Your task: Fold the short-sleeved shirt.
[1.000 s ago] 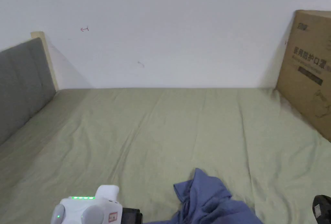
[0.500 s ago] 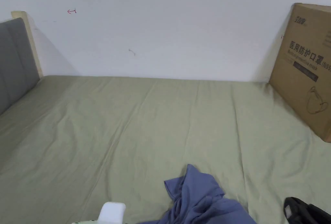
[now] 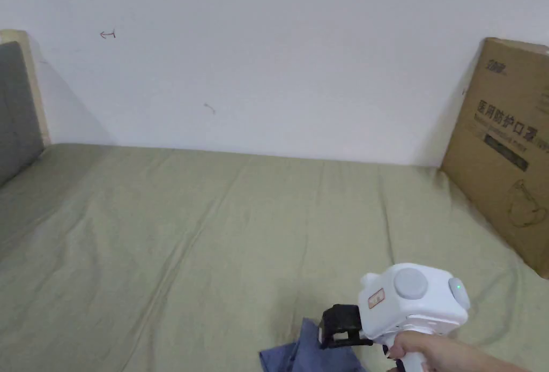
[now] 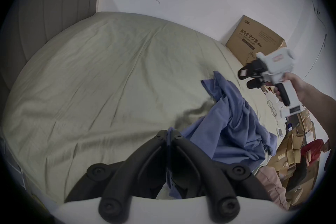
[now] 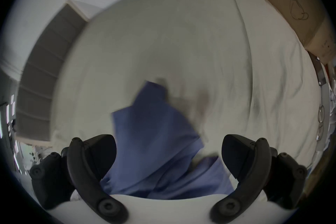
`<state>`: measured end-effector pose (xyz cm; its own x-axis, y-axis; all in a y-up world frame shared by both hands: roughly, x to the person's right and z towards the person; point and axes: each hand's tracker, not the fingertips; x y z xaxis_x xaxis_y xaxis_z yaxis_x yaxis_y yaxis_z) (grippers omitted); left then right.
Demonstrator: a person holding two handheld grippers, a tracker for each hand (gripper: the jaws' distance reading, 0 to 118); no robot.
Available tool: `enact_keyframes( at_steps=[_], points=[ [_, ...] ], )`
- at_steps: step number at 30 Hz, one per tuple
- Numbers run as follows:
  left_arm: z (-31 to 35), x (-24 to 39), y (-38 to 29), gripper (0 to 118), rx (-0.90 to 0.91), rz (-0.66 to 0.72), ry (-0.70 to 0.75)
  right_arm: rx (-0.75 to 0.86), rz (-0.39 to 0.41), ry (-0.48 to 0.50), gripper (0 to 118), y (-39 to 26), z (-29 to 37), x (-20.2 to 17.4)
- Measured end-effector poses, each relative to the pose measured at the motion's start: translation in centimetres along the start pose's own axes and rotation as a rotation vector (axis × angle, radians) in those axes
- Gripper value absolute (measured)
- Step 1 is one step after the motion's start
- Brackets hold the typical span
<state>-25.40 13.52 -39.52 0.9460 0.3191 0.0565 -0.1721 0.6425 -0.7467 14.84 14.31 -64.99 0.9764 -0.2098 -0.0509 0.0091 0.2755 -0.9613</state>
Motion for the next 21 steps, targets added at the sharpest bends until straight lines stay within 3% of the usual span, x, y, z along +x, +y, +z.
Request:
enact_keyframes(
  at_steps=[2, 4, 5, 6, 8, 9, 11, 13, 16, 19, 21],
  points=[
    [-0.4, -0.8, -0.4, 3, -0.017, 0.017, -0.001, -0.035, -0.030, -0.054, 115, 0.7, -2.7, 0.6],
    [-0.8, -1.4, -0.6, 3, -0.023, 0.036, 0.000, -0.028, -0.021, -0.047, 108, 0.7, -4.3, 0.3],
    [-1.0, -1.6, -0.7, 3, -0.026, 0.040, -0.001, -0.019, -0.016, -0.048, 87, 0.5, -4.6, 0.3],
    [-1.2, -1.8, -0.8, 3, -0.031, 0.043, 0.001, -0.006, -0.008, -0.044, 55, 0.2, -4.6, 0.3],
    [-1.4, -1.9, -0.9, 3, -0.038, 0.058, 0.003, 0.056, 0.022, -0.136, 6, -0.5, -3.9, -0.4],
    [-1.4, -1.8, -0.8, 3, -0.036, 0.062, 0.003, 0.050, 0.019, -0.034, 3, -0.7, -3.0, -0.1],
    [-1.0, -1.6, -0.7, 3, -0.024, 0.060, 0.003, 0.097, 0.009, 0.003, 3, -1.4, -0.5, 0.3],
    [-0.2, -1.2, -0.2, 3, 0.010, 0.044, -0.006, 0.164, -0.043, 0.081, 3, -2.2, 2.7, 1.2],
    [2.1, -0.3, 1.3, 3, 0.078, 0.009, -0.013, 0.318, -0.102, 0.123, 3, -4.3, 10.0, 2.6],
    [5.4, 0.8, 3.7, 3, 0.170, -0.045, -0.026, 0.394, -0.070, 0.185, 3, -6.6, 17.0, 3.4],
    [7.6, 1.6, 5.8, 3, 0.228, -0.059, -0.044, 0.469, -0.035, 0.175, 3, -8.3, 21.6, 3.7]
  ],
)
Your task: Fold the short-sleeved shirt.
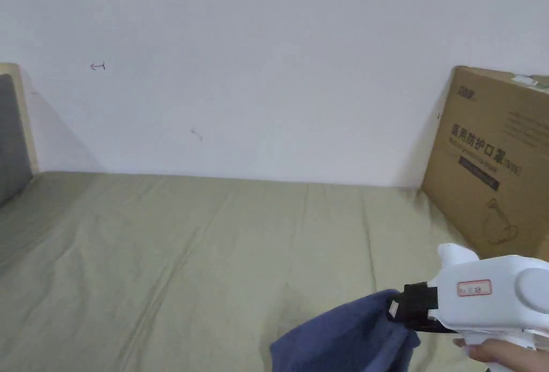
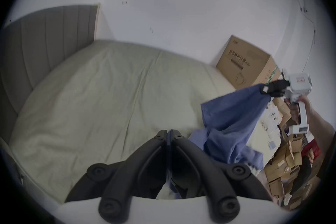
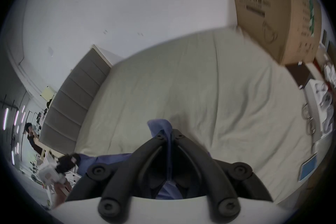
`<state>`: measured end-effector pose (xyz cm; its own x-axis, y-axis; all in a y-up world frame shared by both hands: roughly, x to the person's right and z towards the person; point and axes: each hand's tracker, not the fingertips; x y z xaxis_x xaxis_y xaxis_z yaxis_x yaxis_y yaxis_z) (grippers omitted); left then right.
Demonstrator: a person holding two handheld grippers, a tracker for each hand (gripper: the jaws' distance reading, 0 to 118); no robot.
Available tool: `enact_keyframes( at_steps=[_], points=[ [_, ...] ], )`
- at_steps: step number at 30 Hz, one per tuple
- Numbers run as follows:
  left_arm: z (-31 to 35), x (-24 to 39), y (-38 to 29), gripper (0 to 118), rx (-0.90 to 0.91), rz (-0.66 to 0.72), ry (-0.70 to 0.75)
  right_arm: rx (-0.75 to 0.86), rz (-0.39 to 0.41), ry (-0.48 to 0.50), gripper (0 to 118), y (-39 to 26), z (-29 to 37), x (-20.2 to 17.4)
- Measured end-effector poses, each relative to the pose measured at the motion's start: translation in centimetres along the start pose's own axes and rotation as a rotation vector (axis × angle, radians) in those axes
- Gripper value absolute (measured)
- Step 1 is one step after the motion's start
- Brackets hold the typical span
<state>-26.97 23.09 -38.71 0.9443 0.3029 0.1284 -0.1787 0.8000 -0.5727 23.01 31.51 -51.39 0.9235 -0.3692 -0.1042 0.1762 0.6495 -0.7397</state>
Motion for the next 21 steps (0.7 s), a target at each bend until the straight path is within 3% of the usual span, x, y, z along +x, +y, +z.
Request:
enact_keyframes(
  at_steps=[4, 7, 16, 21],
  points=[
    [3.7, 1.8, 6.0, 3, 0.113, -0.008, -0.067, 0.106, 0.031, 0.009, 3, 1.5, 7.5, -0.9],
    [6.2, 3.0, 10.9, 3, 0.191, -0.062, -0.073, 0.196, 0.069, -0.043, 3, 2.9, 12.3, -1.6],
    [9.0, 4.7, 22.1, 3, 0.300, -0.082, 0.017, 0.378, 0.047, -0.164, 3, 9.3, 19.9, -0.3],
    [7.9, 4.7, 26.4, 3, 0.347, -0.074, 0.029, 0.435, -0.047, -0.179, 3, 14.4, 20.2, 0.4]
  ],
)
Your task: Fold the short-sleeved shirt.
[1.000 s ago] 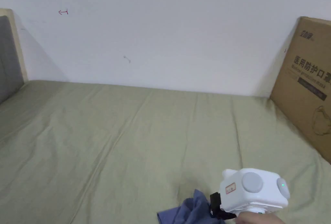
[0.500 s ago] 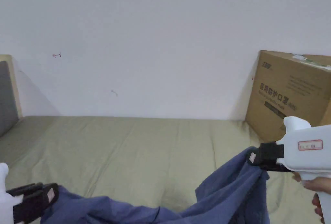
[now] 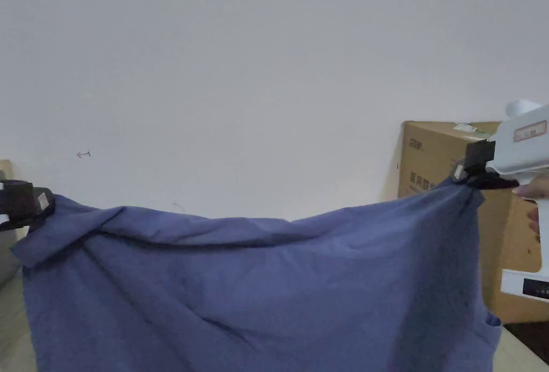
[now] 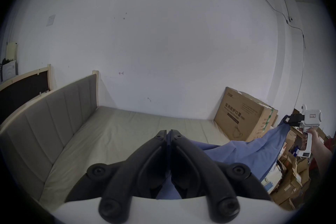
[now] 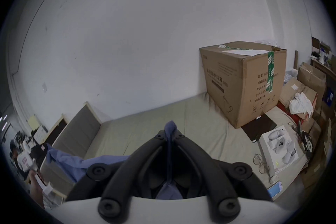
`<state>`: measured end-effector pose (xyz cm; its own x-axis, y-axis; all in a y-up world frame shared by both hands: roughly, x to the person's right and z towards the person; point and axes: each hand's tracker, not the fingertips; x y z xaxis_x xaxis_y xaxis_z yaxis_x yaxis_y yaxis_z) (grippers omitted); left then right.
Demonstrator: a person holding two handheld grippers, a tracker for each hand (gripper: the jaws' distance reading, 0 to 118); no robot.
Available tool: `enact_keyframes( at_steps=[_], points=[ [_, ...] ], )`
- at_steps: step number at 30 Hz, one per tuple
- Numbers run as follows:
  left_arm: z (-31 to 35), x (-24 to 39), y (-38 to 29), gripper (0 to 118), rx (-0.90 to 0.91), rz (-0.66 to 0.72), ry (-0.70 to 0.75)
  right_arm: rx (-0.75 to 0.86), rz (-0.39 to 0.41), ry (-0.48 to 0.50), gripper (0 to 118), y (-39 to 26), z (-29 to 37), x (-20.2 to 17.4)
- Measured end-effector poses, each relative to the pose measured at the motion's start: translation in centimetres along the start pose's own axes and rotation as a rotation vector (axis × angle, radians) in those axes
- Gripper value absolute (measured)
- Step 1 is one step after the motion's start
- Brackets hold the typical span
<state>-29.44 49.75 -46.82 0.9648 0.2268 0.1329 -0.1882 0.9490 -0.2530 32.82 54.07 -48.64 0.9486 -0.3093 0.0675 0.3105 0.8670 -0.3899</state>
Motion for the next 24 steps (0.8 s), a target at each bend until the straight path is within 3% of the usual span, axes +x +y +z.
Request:
enact_keyframes(
  at_steps=[8, 14, 19, 24],
  points=[
    [-7.6, -0.7, 4.1, 3, 0.080, 0.033, 0.041, 0.105, -0.062, -0.024, 3, 5.9, -6.5, -2.6],
    [-12.4, -2.3, 3.6, 3, 0.115, 0.019, 0.078, 0.159, 0.025, -0.061, 3, 6.9, -11.3, -4.5],
    [-15.4, -4.0, -1.2, 3, -0.005, 0.050, 0.092, 0.116, 0.085, -0.092, 3, 2.0, -15.1, -3.2],
    [-16.0, -5.8, -13.3, 3, -0.250, 0.113, 0.084, -0.108, 0.116, -0.121, 3, -11.7, -18.2, 1.0]
  ],
)
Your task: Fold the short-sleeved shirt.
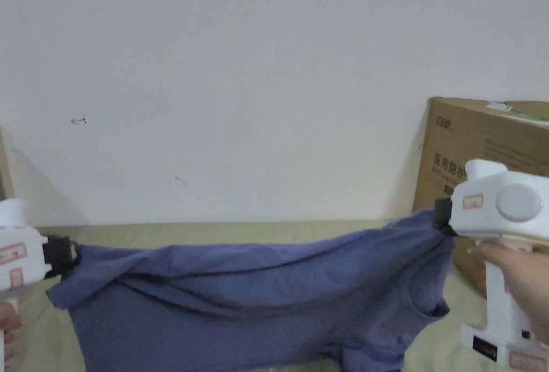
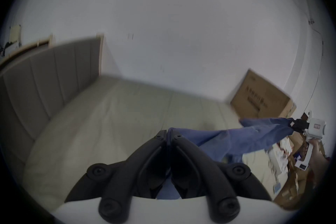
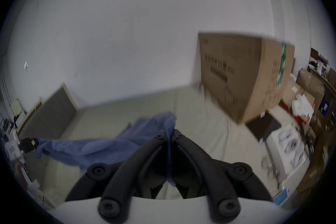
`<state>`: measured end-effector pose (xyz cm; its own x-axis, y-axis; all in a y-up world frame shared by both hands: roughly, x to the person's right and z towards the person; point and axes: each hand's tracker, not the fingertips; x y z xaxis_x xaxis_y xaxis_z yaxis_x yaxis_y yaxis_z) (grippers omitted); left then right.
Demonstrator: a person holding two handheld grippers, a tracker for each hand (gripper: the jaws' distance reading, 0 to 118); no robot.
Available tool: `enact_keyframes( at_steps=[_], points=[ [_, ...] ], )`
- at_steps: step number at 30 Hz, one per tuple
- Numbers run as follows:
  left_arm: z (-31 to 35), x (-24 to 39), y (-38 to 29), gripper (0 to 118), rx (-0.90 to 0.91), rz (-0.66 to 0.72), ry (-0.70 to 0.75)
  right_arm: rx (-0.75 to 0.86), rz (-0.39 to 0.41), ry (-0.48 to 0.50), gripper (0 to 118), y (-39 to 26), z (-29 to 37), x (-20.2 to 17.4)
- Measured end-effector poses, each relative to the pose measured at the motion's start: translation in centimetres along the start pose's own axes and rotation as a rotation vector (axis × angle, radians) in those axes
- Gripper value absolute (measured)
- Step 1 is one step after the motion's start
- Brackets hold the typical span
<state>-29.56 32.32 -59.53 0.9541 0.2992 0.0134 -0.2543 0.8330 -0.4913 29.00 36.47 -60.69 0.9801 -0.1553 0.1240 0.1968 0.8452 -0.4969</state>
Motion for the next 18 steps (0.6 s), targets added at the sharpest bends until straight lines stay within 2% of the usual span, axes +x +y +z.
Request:
enact_keyframes(
  at_steps=[3, 5, 7, 9, 11, 12, 15, 18],
  points=[
    [-1.4, -1.2, -9.9, 3, -0.258, -0.016, 0.078, -0.179, 0.027, 0.005, 3, -11.6, -1.9, 2.0],
    [-1.5, -2.3, -17.0, 3, -0.403, -0.009, 0.060, -0.269, 0.018, -0.036, 3, -20.0, -2.5, 4.1],
    [0.2, -3.2, -22.2, 3, -0.456, 0.016, 0.065, -0.420, -0.006, -0.072, 3, -26.6, -1.8, 5.7],
    [2.6, -5.3, -26.0, 3, -0.448, 0.030, 0.068, -0.417, -0.025, -0.041, 3, -31.2, 1.5, 7.1],
    [6.0, -6.3, -27.2, 3, -0.419, 0.076, 0.016, -0.398, -0.071, 0.034, 3, -32.9, 5.2, 8.2],
    [8.4, -6.0, -27.3, 3, -0.391, 0.052, 0.032, -0.396, -0.095, 0.045, 3, -33.3, 7.1, 8.8],
    [13.0, -6.8, -27.1, 3, -0.323, 0.011, 0.016, -0.379, -0.109, 0.050, 3, -33.8, 13.0, 10.0],
    [15.7, -6.8, -26.7, 3, -0.342, -0.019, 0.036, -0.353, -0.107, 0.032, 3, -33.9, 16.6, 10.4]
  ],
)
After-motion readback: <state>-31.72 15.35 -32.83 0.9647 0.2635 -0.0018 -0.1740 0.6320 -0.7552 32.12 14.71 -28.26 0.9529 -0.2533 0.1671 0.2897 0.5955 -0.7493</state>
